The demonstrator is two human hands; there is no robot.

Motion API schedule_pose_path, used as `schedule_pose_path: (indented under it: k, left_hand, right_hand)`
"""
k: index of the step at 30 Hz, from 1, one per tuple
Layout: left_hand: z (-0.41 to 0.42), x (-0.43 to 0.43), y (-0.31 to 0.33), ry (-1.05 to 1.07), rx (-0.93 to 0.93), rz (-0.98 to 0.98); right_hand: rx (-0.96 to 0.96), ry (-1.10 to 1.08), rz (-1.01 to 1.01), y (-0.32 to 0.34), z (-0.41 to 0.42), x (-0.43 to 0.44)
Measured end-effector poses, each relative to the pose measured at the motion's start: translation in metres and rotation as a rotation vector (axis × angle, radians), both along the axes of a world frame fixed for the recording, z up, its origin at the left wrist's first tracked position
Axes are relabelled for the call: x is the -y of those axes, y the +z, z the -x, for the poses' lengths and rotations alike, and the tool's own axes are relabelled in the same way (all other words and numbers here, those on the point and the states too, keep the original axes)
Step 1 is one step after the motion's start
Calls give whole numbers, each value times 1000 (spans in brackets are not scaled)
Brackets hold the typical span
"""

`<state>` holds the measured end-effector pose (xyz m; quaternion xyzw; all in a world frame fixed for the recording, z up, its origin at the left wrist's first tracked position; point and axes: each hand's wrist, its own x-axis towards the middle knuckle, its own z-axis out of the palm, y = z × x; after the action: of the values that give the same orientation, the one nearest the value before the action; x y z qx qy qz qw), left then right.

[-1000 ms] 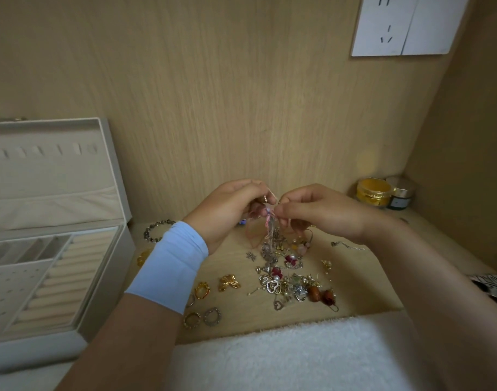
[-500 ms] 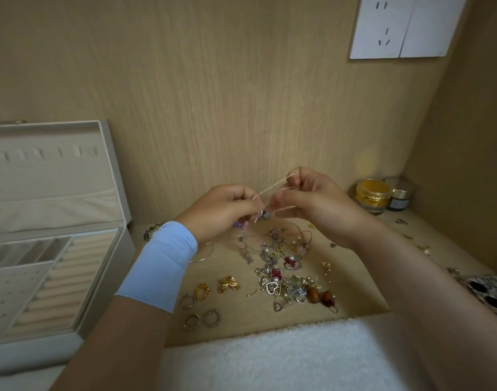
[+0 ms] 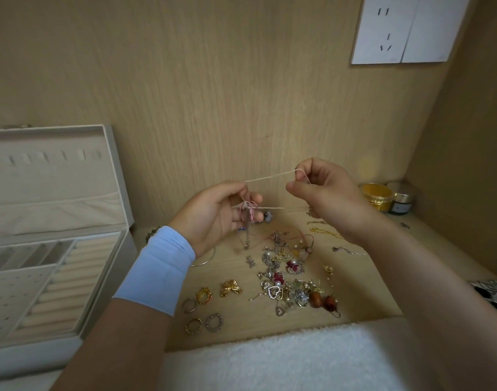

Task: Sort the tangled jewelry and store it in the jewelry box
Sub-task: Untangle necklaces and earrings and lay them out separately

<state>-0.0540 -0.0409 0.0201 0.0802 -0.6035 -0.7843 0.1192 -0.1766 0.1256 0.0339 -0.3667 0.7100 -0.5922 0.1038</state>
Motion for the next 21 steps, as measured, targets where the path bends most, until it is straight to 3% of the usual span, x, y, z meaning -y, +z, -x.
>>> schedule_pose_path:
  k: [4,7,12,21]
  left_hand:
    - [-3,2,0,-23,38,85]
    - [-4,2,1,-32,62,151]
    - [-5,-1,0,-62,143,395]
    - [-2,-3,-2,-181,252,397]
  right_hand:
    - [-335,52,-335,9,0,-9]
    - [-350,157,-571,16,-2,-16]
    - [-262,155,-405,17,1,-18]
    - [-233,34,-85,18,3,-16]
